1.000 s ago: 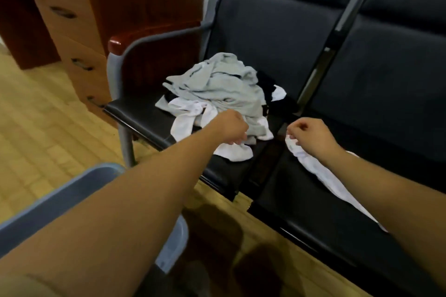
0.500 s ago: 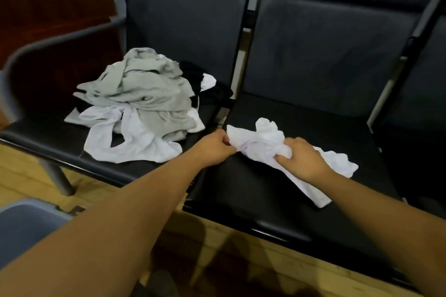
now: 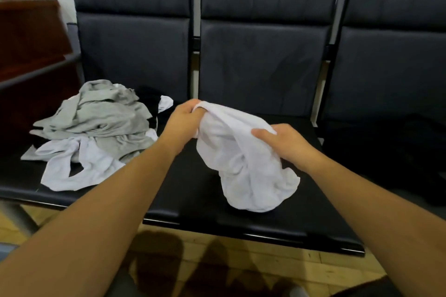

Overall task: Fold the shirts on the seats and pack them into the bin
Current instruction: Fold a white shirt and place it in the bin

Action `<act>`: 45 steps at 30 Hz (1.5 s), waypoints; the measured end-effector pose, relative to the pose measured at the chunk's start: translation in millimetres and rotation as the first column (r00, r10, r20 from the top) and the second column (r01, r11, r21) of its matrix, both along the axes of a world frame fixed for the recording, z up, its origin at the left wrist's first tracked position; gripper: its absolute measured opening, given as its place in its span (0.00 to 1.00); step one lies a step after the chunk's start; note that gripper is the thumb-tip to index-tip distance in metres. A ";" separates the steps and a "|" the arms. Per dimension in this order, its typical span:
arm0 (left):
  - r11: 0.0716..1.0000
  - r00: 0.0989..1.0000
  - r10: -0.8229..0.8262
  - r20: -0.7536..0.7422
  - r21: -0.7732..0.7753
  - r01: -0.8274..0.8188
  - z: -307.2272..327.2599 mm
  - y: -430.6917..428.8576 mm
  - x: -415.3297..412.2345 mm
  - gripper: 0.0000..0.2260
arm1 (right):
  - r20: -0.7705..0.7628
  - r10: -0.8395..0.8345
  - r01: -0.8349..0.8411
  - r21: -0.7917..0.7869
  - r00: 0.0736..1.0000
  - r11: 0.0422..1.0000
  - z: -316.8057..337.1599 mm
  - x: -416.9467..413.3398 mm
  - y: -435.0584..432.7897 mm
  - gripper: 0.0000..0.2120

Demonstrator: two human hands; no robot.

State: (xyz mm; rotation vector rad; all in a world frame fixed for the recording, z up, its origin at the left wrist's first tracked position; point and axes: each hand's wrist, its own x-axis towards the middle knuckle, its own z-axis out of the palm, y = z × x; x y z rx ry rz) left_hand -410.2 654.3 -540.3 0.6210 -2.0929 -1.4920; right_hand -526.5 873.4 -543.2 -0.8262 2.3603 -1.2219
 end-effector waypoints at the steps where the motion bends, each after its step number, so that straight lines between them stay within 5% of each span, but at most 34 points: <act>1: 0.998 0.998 0.055 -0.021 -0.003 -0.055 11.5 4.0 -0.3 0.09 | -0.053 -0.032 0.030 -0.042 0.998 0.999 3.1 -4.4 5.9 0.23; 6: 0.995 1.000 0.019 0.006 -0.102 -0.019 25.6 23.7 2.2 0.09 | -0.183 -0.032 0.024 -0.048 0.983 0.999 6.2 -18.8 23.2 0.18; 10: 0.998 0.999 -0.018 0.034 -0.060 0.020 19.0 37.1 7.0 0.09 | -0.323 0.048 -0.073 -0.065 0.945 0.995 6.8 -13.3 27.4 0.03; 14: 0.981 0.982 -0.190 -0.006 0.042 0.190 22.6 52.6 7.6 0.09 | -0.193 0.143 -0.165 -0.104 0.971 0.981 8.1 14.6 6.9 0.20; 18: 0.961 0.962 -0.271 0.044 -0.053 0.273 21.2 58.3 7.2 0.14 | -0.312 0.149 -0.175 -0.057 0.938 0.983 -0.1 32.9 -15.5 0.04; 21: 0.965 0.972 -0.206 0.113 -0.142 0.221 19.0 44.1 11.8 0.08 | -0.369 0.050 -0.053 0.002 0.928 0.999 -1.2 22.3 -19.7 0.09; 26: 0.960 0.985 -0.025 0.173 -0.271 0.072 13.1 8.6 26.4 0.05 | -0.440 0.161 0.035 0.403 0.883 0.914 -11.7 -5.7 -4.7 0.09; 32: 0.908 0.968 0.223 0.110 -0.384 -0.166 5.2 -10.4 34.2 0.07 | -0.490 0.012 0.221 0.415 0.872 0.882 -12.0 -34.7 20.1 0.08; 37: 0.929 0.961 0.194 0.196 -0.352 -0.115 -1.2 -11.1 31.6 0.10 | -0.115 -0.155 0.173 0.163 0.981 0.971 17.8 -40.8 35.6 0.06; 42: 0.943 0.937 0.118 0.330 -0.333 -0.001 -9.3 -15.3 27.6 0.09 | 0.125 -0.248 0.225 0.172 0.961 0.959 57.9 -67.2 14.4 0.05; 45: 0.958 0.929 0.108 0.353 -0.286 -0.003 -19.6 -20.5 19.7 0.09 | 0.261 -0.264 0.292 -0.076 0.929 0.953 71.1 -88.8 -20.7 0.09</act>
